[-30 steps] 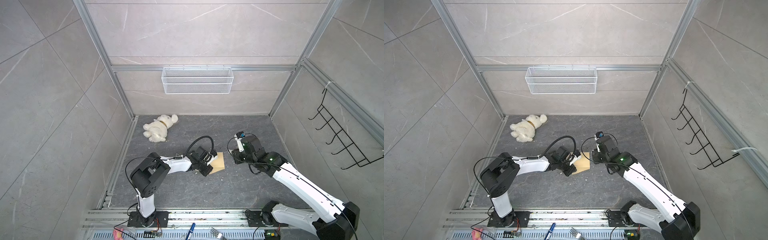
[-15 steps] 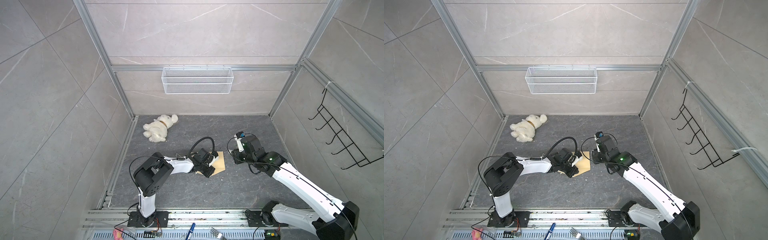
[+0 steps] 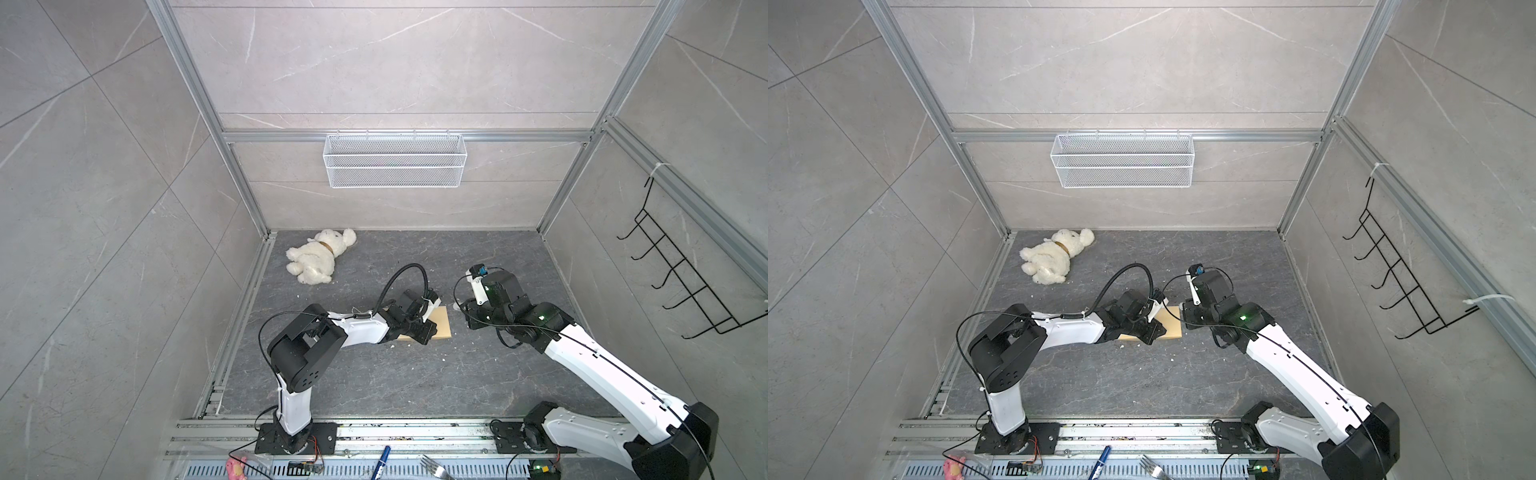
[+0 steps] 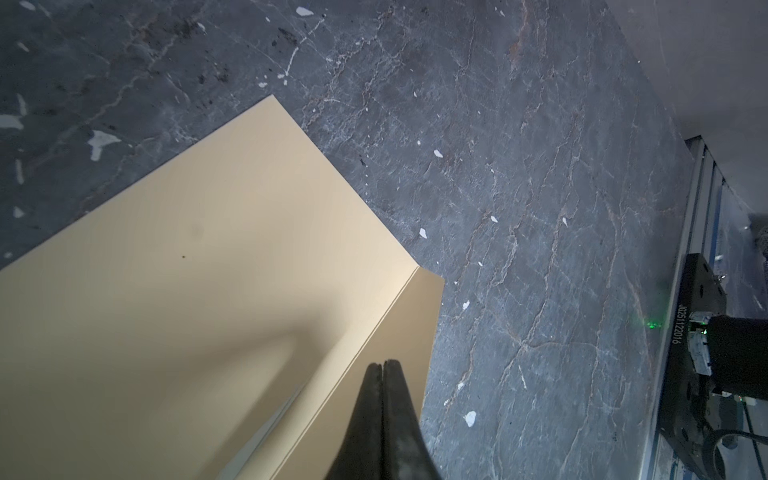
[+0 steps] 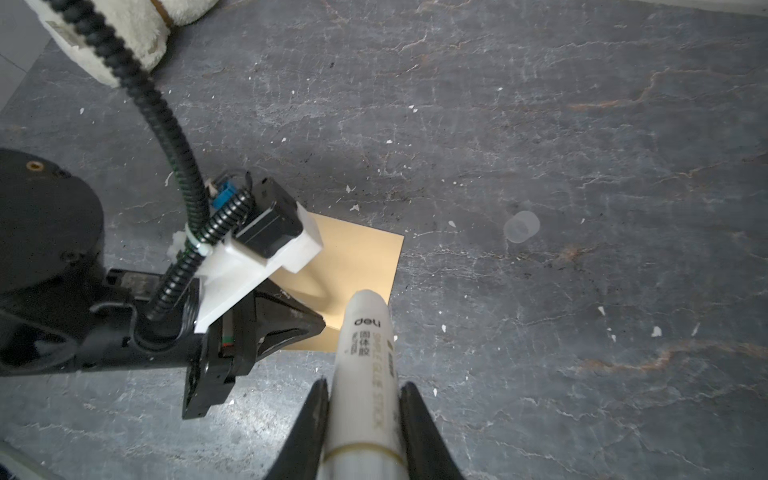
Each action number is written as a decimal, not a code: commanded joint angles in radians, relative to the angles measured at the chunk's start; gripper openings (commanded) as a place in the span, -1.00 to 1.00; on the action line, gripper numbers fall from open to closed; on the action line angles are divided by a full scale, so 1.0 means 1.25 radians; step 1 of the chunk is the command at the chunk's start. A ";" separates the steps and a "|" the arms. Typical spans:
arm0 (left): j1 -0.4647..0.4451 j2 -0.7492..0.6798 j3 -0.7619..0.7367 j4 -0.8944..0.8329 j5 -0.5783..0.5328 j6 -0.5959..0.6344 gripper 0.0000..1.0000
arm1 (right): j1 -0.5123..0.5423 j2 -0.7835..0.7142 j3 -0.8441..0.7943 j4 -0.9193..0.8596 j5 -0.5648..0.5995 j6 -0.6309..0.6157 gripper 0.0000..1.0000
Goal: Place the letter into the envelope and seal it
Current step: 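Press the left gripper down on the tan envelope to hold it flat, then move the glue stick in the right gripper down onto the envelope flap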
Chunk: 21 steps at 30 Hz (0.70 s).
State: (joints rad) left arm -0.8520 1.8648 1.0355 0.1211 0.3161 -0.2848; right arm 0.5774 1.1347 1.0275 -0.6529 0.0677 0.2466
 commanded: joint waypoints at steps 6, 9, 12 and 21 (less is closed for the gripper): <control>0.056 -0.148 -0.053 0.012 -0.004 -0.003 -1.00 | -0.001 0.083 0.077 -0.042 -0.080 -0.007 -1.00; 0.056 -0.177 -0.090 -0.017 -0.019 0.015 -1.00 | 0.003 0.113 0.083 -0.027 -0.111 0.009 -1.00; 0.059 -0.193 -0.133 -0.018 -0.028 0.023 -1.00 | 0.012 0.152 0.100 -0.029 -0.121 0.019 -1.00; 0.058 -0.163 -0.181 -0.025 -0.008 0.023 -1.00 | 0.041 0.218 0.137 -0.035 -0.116 0.034 -1.00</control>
State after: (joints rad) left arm -0.7765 1.6554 0.8135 0.0875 0.2935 -0.2779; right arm 0.6128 1.3876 1.1595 -0.6849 -0.0689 0.2672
